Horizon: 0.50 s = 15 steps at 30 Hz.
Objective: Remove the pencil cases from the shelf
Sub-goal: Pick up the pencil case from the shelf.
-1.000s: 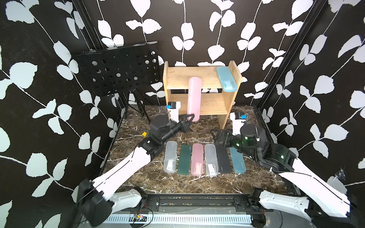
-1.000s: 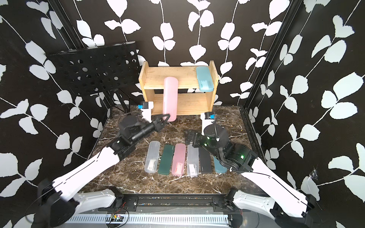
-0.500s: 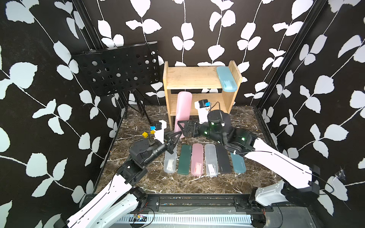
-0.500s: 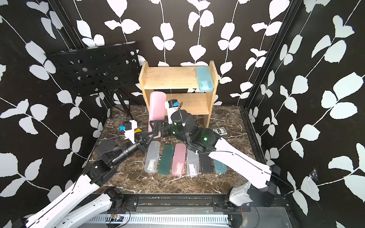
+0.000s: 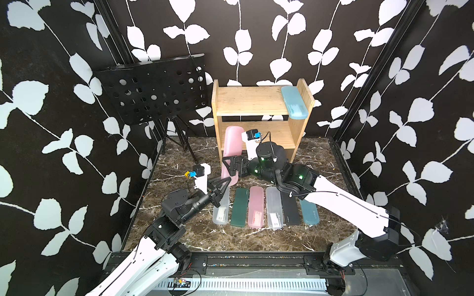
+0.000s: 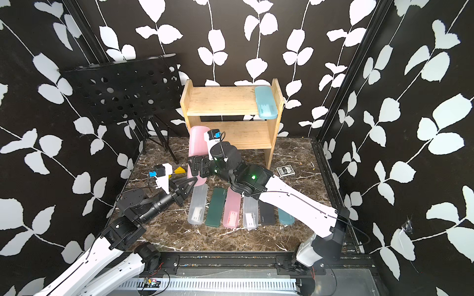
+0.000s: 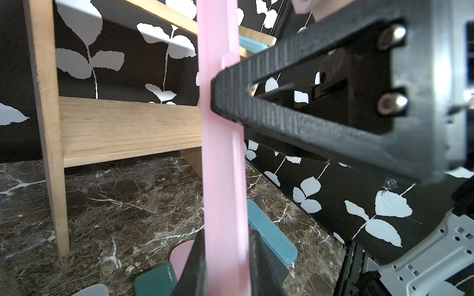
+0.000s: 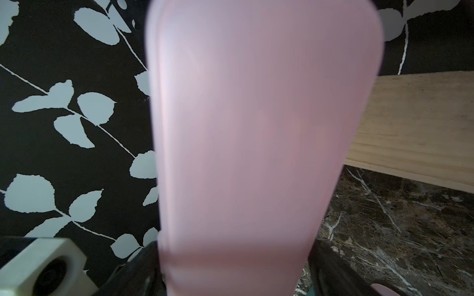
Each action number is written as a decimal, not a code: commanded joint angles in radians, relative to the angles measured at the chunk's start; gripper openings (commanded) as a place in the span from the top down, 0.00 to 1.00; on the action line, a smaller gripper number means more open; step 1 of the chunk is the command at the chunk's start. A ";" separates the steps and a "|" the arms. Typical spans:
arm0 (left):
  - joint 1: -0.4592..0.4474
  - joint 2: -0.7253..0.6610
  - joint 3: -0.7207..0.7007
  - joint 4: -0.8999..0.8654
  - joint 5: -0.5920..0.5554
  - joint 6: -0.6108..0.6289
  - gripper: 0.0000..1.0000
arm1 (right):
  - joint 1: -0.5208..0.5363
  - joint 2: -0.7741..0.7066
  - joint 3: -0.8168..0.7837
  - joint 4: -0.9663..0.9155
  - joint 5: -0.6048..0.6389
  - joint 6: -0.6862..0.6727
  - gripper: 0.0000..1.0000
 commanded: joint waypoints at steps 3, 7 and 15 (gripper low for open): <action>0.003 -0.039 -0.018 0.035 0.006 -0.006 1.00 | -0.005 -0.009 -0.028 0.067 0.014 0.013 0.33; 0.002 -0.052 -0.026 0.033 -0.002 -0.011 1.00 | -0.007 -0.006 -0.044 0.080 0.008 0.026 0.38; 0.003 -0.101 0.017 -0.138 -0.184 0.028 0.01 | -0.009 -0.002 -0.058 -0.016 0.083 0.042 0.37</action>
